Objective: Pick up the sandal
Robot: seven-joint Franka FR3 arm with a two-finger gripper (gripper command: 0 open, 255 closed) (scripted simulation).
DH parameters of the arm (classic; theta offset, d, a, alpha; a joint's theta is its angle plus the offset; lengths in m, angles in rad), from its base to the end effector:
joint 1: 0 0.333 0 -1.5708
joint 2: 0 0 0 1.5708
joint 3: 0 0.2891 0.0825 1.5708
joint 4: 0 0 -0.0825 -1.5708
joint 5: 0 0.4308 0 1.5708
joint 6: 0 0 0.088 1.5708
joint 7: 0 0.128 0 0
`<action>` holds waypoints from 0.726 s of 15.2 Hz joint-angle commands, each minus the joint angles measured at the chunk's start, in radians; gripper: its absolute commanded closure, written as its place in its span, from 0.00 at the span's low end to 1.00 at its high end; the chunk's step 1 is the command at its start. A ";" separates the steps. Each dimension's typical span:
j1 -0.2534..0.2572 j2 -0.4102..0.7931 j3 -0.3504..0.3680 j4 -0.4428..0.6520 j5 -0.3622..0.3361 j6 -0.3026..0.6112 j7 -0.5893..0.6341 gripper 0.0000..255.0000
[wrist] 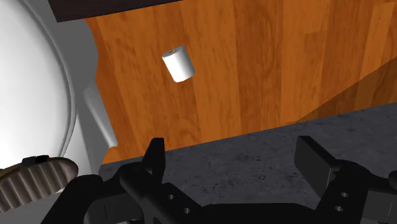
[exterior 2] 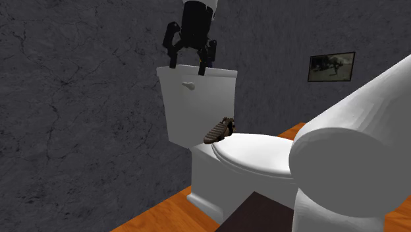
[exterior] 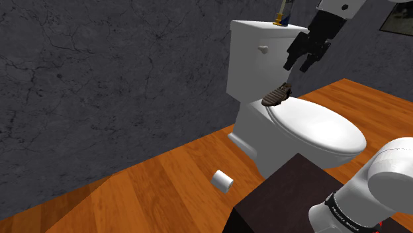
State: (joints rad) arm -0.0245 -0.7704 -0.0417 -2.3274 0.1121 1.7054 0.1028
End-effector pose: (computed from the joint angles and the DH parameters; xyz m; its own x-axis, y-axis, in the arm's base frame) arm 0.3933 -0.0155 0.5736 0.9760 -0.1741 0.1309 -0.1533 -0.9760 -0.1549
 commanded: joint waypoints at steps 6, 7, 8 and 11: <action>-0.057 0.147 0.015 0.024 -0.015 0.140 0.105 0.00; -0.068 0.178 0.017 0.032 -0.019 0.165 0.126 0.00; -0.080 0.208 0.018 0.041 -0.023 0.190 0.148 0.00; -0.113 0.299 0.021 0.072 -0.038 0.258 0.213 0.00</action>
State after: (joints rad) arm -0.1260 -0.5098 -0.0210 -2.2728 0.0801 1.9373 0.2928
